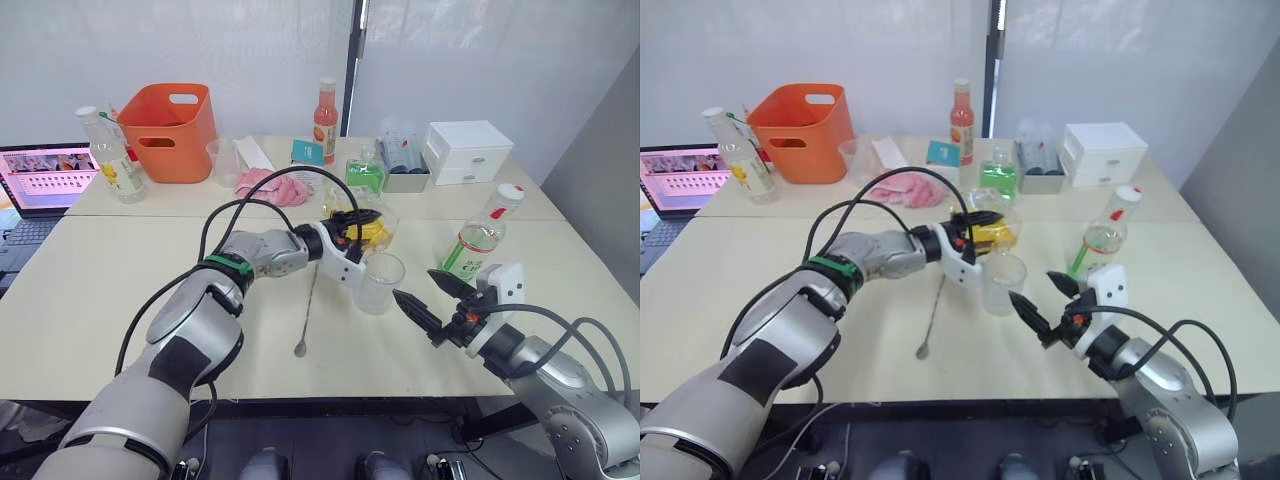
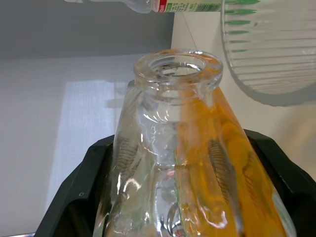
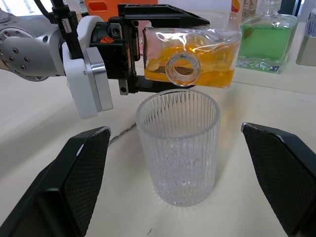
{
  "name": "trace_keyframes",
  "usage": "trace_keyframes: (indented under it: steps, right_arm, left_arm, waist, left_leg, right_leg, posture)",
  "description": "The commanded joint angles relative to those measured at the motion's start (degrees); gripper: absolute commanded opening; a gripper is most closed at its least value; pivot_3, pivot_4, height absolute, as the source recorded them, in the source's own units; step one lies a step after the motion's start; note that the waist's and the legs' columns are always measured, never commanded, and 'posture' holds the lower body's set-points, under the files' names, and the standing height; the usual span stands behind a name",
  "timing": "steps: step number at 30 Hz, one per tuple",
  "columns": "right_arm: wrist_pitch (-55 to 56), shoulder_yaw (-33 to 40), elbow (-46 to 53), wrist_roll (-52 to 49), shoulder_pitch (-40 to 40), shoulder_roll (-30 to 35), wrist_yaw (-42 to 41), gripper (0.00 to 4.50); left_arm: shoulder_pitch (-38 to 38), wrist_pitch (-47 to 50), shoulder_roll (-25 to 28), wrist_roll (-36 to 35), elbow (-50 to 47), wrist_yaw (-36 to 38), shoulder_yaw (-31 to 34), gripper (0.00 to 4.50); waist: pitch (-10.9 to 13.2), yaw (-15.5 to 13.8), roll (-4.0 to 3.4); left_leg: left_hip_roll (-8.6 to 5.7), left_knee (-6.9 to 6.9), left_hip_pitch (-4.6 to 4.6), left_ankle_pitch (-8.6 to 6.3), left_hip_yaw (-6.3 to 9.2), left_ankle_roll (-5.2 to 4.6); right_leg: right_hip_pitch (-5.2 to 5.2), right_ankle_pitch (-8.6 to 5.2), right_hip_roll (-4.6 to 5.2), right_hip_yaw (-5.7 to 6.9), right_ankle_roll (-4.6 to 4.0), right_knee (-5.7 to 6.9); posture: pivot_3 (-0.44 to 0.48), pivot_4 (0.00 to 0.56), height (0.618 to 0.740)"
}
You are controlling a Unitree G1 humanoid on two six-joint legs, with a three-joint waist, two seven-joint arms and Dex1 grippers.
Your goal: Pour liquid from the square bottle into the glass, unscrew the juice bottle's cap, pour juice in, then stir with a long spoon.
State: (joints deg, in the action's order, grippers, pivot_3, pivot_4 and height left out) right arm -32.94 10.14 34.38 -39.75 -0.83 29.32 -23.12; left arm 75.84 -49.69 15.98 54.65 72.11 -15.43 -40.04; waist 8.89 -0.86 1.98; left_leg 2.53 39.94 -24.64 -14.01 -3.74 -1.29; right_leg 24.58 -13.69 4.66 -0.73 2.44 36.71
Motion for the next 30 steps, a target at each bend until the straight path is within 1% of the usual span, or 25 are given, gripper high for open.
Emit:
trace_keyframes:
  steps: [1,10,18,26,30]
  right_arm:
    - [-0.3,1.3,2.5,-1.9,-0.7,-0.4,0.3,4.5]
    - [-0.1,1.1,2.3,-2.6,-1.3,-0.4,0.8,4.5]
    - [0.0,0.8,2.2,-2.8,-1.3,-0.5,1.0,4.5]
    - [0.1,0.9,2.2,-2.9,-1.2,-0.7,1.0,4.5]
    - [0.1,1.0,2.3,-2.9,-1.0,-0.7,1.0,4.5]
  left_arm:
    - [4.0,0.8,-0.2,-0.1,-1.6,-4.6,0.3,2.8]
    - [4.7,2.5,-0.3,2.2,-1.6,-8.5,-1.7,2.8]
    - [5.5,4.4,-0.2,5.1,-1.9,-13.5,-4.0,2.8]
    - [5.9,5.3,-0.4,6.1,-1.6,-15.7,-5.6,2.8]
    - [5.8,5.1,-0.7,5.6,-1.4,-15.5,-5.3,2.8]
  waist:
    - [0.0,0.0,0.0]
    - [0.0,0.0,0.0]
    - [0.0,0.0,0.0]
    - [0.0,0.0,0.0]
    - [0.0,0.0,0.0]
  left_leg:
    - [0.0,0.0,0.0,0.0,0.0,0.0]
    - [0.0,0.02,0.0,0.0,0.0,0.0]
    - [-0.01,0.05,-0.01,0.0,0.0,0.0]
    - [0.0,0.06,-0.01,0.0,0.0,0.0]
    - [-0.01,0.07,-0.01,0.0,0.0,0.0]
  right_leg:
    - [0.0,0.0,0.0,0.0,0.0,0.01]
    - [0.0,0.0,0.0,0.0,0.0,0.03]
    - [0.0,0.0,0.0,0.0,0.0,0.03]
    - [0.0,0.0,0.01,0.0,0.0,0.05]
    - [0.0,0.0,0.01,0.0,0.0,0.06]
  posture:
    - [0.0,0.15,0.715]
    - [0.0,0.15,0.715]
    - [0.0,0.15,0.715]
    - [0.0,0.15,0.715]
    - [0.0,0.15,0.715]
